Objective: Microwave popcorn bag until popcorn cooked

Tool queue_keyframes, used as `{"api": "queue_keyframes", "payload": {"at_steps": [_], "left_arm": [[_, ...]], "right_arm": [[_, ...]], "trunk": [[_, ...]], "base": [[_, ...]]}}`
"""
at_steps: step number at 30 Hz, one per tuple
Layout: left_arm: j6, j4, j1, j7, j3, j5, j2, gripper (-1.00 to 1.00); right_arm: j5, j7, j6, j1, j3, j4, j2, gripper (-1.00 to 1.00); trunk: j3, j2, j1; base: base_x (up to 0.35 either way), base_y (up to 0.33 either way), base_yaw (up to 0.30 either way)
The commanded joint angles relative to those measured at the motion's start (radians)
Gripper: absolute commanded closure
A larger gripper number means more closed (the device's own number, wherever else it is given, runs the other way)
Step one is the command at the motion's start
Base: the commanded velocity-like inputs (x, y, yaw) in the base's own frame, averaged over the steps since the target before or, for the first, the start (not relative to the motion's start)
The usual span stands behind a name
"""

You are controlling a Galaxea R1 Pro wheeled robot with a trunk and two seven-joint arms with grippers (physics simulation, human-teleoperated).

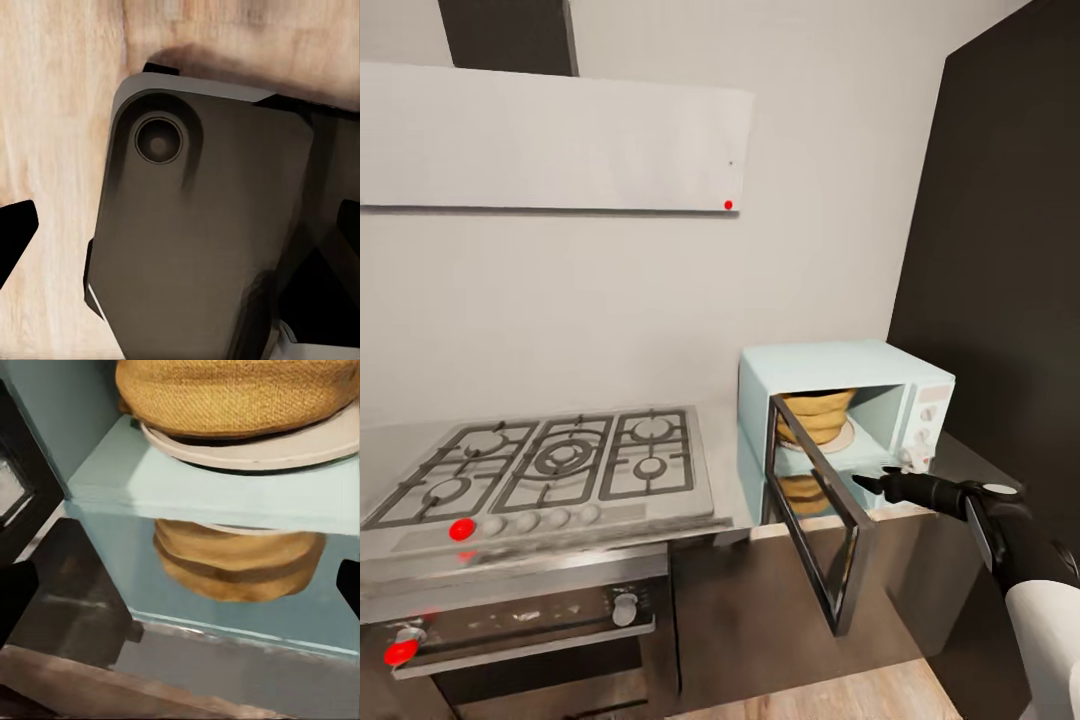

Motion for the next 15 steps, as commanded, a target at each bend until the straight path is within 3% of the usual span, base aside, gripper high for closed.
{"api": "queue_keyframes", "payload": {"at_steps": [1, 10, 15], "left_arm": [[-0.003, 0.000, 0.000, 0.000, 0.002, 0.005, 0.000, -1.00], [-0.003, 0.000, 0.000, 0.000, 0.002, 0.005, 0.000, -1.00], [-0.003, 0.000, 0.000, 0.000, 0.003, 0.005, -0.001, -1.00]], "right_arm": [[0.006, 0.006, 0.006, -0.001, -0.004, -0.001, 0.001, -1.00], [0.006, 0.004, 0.006, -0.001, -0.005, -0.001, 0.001, -1.00], [0.006, -0.018, 0.006, -0.001, -0.005, 0.000, 0.002, -1.00]], "trunk": [[-0.001, -0.001, -0.001], [-0.001, -0.001, -0.001], [-0.001, -0.001, -0.001]], "base": [[-0.238, 0.000, 0.000], [-0.040, -0.006, 0.000], [-0.275, -0.141, 0.000]]}}
